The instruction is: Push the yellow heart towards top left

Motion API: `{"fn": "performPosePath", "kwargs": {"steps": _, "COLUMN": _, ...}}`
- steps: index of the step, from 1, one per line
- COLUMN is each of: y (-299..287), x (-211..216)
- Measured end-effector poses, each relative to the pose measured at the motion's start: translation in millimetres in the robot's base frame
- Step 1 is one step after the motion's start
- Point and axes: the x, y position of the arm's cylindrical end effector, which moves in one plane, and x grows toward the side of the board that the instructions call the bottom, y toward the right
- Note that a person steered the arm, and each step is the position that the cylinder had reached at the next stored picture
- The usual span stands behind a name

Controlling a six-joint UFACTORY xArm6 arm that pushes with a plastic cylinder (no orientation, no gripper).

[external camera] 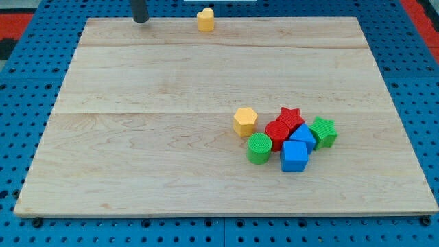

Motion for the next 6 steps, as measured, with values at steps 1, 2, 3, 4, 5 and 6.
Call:
{"fn": "performPosePath", "kwargs": {"steps": 1, "y": 102.0, "x": 1.7}}
{"fn": "performPosePath", "kwargs": {"steps": 2, "y": 196.1, "x": 3.0}}
{"fn": "performPosePath", "kwargs": {"steps": 3, "y": 285.7, "x": 61.4}}
{"fn": "performPosePath", "kwargs": {"steps": 4, "y": 362.6, "x": 90.7}}
{"fn": "performPosePath", "kwargs": {"steps": 5, "y": 393.1, "x": 4.2}}
{"fn": "performPosePath", "kwargs": {"steps": 6, "y": 385.3, "x": -0.3}}
